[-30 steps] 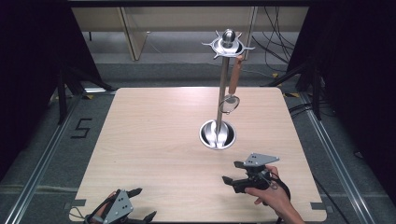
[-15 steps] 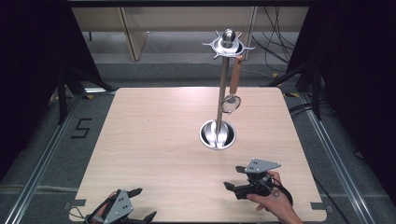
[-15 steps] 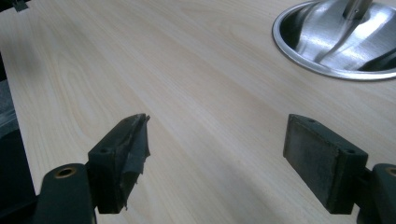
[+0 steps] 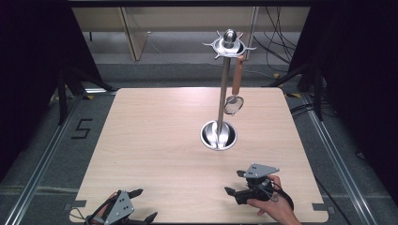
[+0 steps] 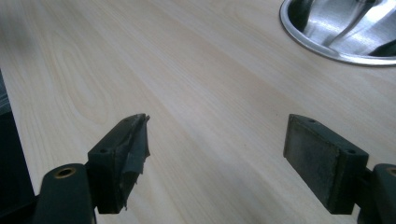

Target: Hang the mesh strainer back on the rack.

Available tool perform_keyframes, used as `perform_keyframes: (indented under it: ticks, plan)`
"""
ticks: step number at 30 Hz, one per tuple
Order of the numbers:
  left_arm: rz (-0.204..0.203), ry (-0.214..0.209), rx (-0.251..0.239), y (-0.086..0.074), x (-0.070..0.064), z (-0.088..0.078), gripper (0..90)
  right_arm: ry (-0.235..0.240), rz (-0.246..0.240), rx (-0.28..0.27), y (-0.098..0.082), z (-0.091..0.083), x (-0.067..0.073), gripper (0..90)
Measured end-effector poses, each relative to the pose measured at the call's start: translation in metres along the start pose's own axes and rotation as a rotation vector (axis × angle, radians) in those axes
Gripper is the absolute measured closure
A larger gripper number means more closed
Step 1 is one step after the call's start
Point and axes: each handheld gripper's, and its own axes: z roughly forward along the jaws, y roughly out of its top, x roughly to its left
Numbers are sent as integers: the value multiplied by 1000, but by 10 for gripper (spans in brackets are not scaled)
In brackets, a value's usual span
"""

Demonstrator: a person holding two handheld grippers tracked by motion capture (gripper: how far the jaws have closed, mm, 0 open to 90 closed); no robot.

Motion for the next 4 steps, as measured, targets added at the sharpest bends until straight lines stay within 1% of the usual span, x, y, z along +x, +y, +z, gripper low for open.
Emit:
perform_keyframes:
  ticks: [4]
  plan:
    - [-1, -1, 1, 0, 0, 0, 150, 8, 12, 11, 0, 0, 1, 230]
